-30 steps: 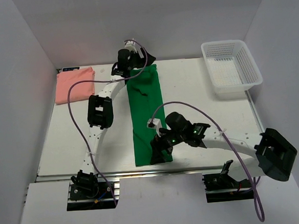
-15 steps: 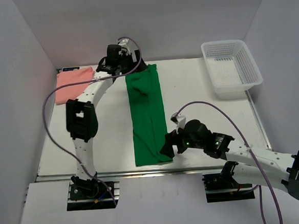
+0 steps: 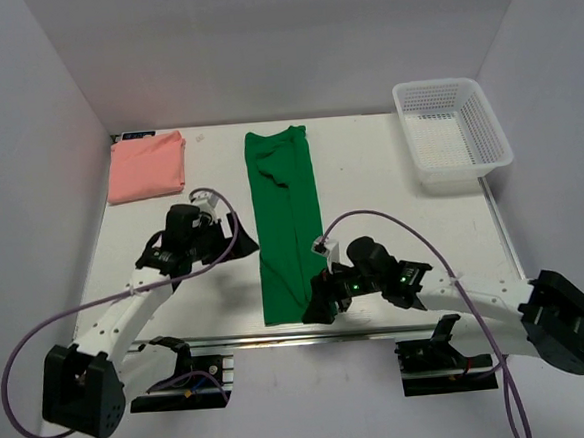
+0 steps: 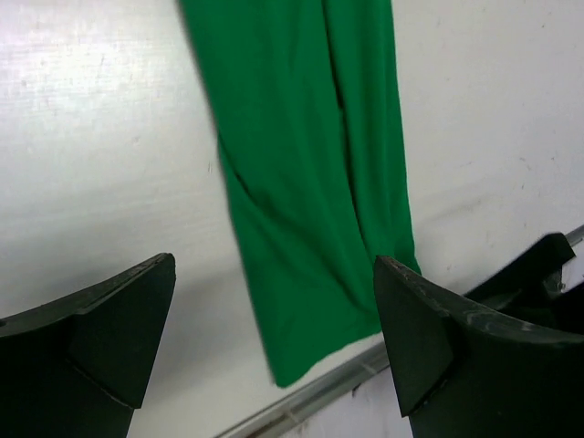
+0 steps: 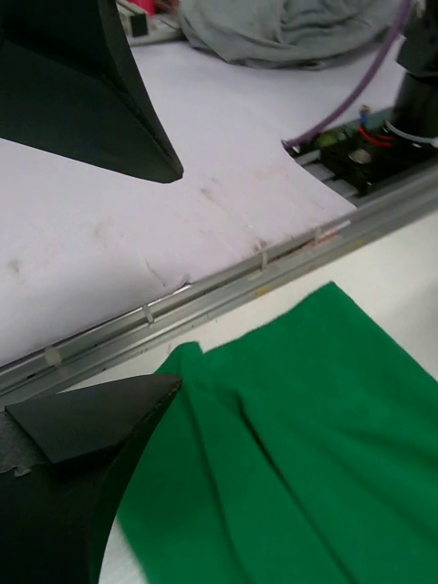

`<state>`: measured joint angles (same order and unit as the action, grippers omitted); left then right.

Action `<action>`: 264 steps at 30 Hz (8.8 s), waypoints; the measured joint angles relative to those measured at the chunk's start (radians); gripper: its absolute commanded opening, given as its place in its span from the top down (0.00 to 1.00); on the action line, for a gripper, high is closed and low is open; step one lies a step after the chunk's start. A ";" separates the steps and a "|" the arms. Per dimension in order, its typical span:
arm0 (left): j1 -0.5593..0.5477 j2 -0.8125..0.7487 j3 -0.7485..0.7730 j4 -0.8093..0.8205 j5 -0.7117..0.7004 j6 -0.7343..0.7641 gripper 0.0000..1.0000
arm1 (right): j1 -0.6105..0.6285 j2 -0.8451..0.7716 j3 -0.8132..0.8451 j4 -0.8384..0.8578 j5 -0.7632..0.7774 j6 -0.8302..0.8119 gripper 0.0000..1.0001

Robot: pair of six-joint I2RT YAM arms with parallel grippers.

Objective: Fold and stack the t-shirts
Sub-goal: Rotate the tshirt 90 degrees, then grab the bottom of the folded rectangular tshirt with both arms, then fold the folded rectangular tshirt in 1/3 of the way, then grab one side of the 2/3 rectangular tshirt with both arms

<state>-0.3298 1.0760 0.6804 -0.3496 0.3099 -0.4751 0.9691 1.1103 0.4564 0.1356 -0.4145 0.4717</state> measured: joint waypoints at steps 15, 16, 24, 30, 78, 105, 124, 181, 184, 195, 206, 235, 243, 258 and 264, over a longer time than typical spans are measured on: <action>0.000 -0.166 -0.201 -0.045 0.041 -0.073 0.01 | 0.000 0.302 -0.012 0.229 -0.089 0.046 0.10; 0.000 -0.161 -0.202 -0.050 0.043 -0.073 0.01 | 0.000 0.298 -0.009 0.216 -0.085 0.043 0.10; -0.014 -0.120 -0.208 -0.021 0.126 -0.071 0.01 | 0.000 0.126 0.090 0.006 0.022 0.016 0.10; -0.104 -0.025 -0.210 -0.034 0.146 -0.060 0.01 | -0.019 0.087 0.222 -0.203 0.250 0.102 0.10; -0.465 0.162 -0.006 -0.101 -0.124 -0.174 1.00 | -0.103 0.165 0.159 -0.328 0.235 0.180 1.00; -0.113 0.504 0.473 -0.037 -0.241 -0.087 1.00 | -0.402 0.627 0.859 -0.459 0.307 -0.018 1.00; 0.002 0.784 0.632 0.064 -0.072 -0.020 1.00 | -0.486 0.900 1.167 -0.536 0.217 -0.094 1.00; 0.002 0.771 0.258 0.418 0.430 0.156 0.00 | -0.549 0.846 0.601 0.020 -0.275 0.133 0.10; -0.014 0.737 0.265 0.362 0.362 0.176 0.00 | -0.548 0.835 0.596 0.021 -0.268 0.130 0.10; -0.019 0.468 0.306 0.218 0.175 0.224 0.00 | -0.549 0.555 0.533 -0.091 -0.150 0.070 0.10; -0.019 0.495 0.195 0.186 0.076 0.233 0.09 | -0.549 0.572 0.445 -0.167 -0.057 0.052 0.10; -0.018 0.568 0.053 0.373 0.135 0.179 1.00 | -0.520 0.749 0.462 -0.045 -0.111 0.077 1.00; -0.019 0.353 -0.027 0.358 0.216 0.151 1.00 | -0.491 0.468 0.265 0.026 -0.078 0.018 1.00; -0.055 -0.161 -0.149 0.137 0.380 -0.016 1.00 | -0.404 -0.186 0.041 -0.160 -0.052 0.008 1.00; -0.065 -0.297 -0.100 -0.031 0.411 -0.053 1.00 | -0.394 -0.330 0.117 -0.319 -0.051 0.009 1.00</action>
<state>-0.3950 0.7788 0.5804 -0.3805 0.7212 -0.5282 0.5747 0.7807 0.5735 -0.1837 -0.4656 0.4805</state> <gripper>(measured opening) 0.111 0.004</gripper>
